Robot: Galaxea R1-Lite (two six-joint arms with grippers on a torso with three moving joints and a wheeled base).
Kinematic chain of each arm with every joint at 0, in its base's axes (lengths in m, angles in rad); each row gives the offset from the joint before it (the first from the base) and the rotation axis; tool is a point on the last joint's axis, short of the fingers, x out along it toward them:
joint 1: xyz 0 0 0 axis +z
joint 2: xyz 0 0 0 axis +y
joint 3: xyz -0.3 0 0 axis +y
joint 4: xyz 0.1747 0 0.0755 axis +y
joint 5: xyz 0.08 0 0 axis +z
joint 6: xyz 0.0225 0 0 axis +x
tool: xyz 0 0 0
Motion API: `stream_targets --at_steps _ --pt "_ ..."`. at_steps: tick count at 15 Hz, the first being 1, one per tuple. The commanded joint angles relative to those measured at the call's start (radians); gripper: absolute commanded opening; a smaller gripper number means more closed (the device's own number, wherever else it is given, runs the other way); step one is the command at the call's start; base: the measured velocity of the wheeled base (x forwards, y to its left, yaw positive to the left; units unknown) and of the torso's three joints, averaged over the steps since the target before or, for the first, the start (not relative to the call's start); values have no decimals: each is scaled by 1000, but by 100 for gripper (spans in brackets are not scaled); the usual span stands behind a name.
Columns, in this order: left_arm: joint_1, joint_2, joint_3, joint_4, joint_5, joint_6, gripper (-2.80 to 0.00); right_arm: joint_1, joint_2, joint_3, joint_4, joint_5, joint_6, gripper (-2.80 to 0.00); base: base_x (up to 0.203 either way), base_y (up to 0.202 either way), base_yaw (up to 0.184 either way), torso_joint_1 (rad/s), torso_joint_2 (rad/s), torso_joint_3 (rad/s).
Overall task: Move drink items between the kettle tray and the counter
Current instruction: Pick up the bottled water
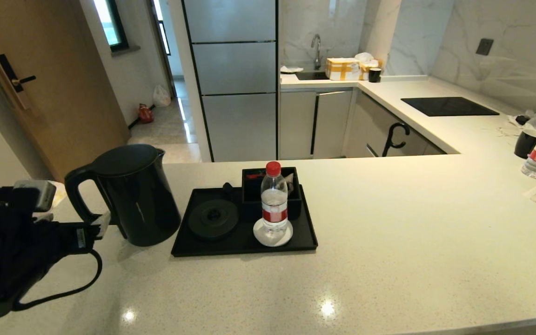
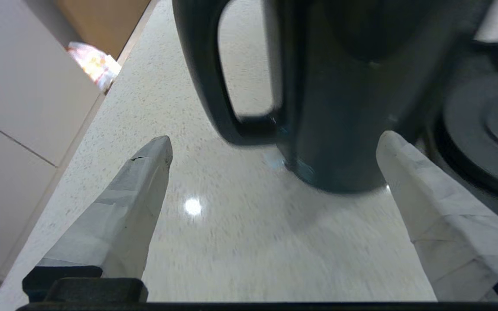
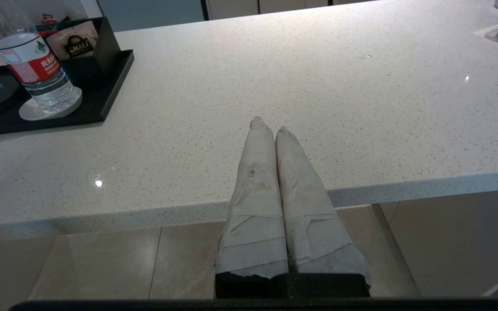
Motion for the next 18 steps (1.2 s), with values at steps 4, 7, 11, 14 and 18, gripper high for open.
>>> stream_targets --at_steps 4,7,11,14,18 --pt "-11 -290 106 93 4 26 -280 0 1 0 0 0 0 -280 0 0 0 0 0 0" --pt "-11 -559 25 424 3 25 -280 0 1 0 0 0 0 -280 0 0 0 0 0 0" --pt "-10 -876 -331 1303 -112 -71 -280 0 1 0 0 0 0 -280 0 0 0 0 0 0" --pt "-6 -1102 -422 1569 -203 -111 -280 0 0 0 0 0 0 -280 0 0 0 0 0 0" --pt "-13 -1324 -637 2049 -241 -143 -280 0 1 0 0 0 0 -280 0 0 0 0 0 0"
